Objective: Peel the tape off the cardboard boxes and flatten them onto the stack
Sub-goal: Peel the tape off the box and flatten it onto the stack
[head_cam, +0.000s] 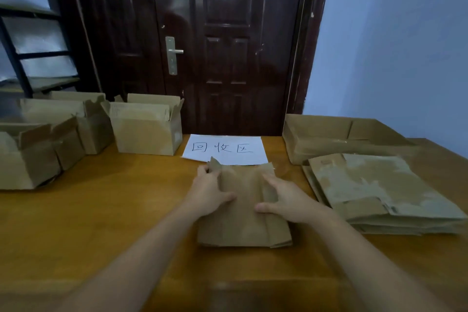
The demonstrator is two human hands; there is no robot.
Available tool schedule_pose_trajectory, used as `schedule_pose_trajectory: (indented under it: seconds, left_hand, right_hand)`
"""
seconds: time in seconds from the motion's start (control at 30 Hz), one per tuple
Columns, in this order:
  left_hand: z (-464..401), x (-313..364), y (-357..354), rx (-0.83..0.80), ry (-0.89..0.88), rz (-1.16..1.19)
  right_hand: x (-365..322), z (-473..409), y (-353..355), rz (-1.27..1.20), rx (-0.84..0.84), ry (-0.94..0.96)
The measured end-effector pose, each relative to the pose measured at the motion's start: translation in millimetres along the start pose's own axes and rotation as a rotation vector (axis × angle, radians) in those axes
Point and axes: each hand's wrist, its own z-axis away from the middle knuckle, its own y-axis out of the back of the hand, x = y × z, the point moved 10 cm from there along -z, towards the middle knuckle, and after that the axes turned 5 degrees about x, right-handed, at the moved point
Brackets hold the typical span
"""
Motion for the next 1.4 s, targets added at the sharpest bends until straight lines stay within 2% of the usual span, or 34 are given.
schedule_pose_trajectory:
  seconds: [0.1,0.2,0.33,0.4,0.67,1.0,1.23,1.33,1.4]
  left_hand:
    - [7,-13,-17,-0.088,-0.002,-0.196]
    - [14,-17,-18,-0.07,-0.066,-0.476]
    - [20,-5,-15,-0.041,-0.163,-0.733]
    - [27,8,-22,-0.085,-0.204,-0.81]
    - [65,12,-48,-0.27,-0.051,-0.761]
    - [69,-12,-45,-0.214,-0.122,-0.571]
    - [39,-43,-30,-0.345,-0.212,-0.527]
    - [19,-73,-10,-0.359,-0.182,-0.553]
    - [6,-96,6,-0.309,-0.09,-0.558]
  right_hand:
    - [11,-1,-27,0.175,-0.086,0.002]
    - [28,2,-43,0.339,-0.176,0.006]
    - [34,-1,-43,0.406,-0.144,0.036]
    - [34,-2,-44,0.419,-0.122,0.035]
    - [31,-3,-42,0.487,-0.064,0.029]
    - [24,-1,-44,0.525,-0.033,0.008]
    - [2,7,-27,0.579,0.12,0.061]
    - [-3,13,-23,0.43,0.116,0.11]
    - [-11,23,-29,0.34,0.091,0.168]
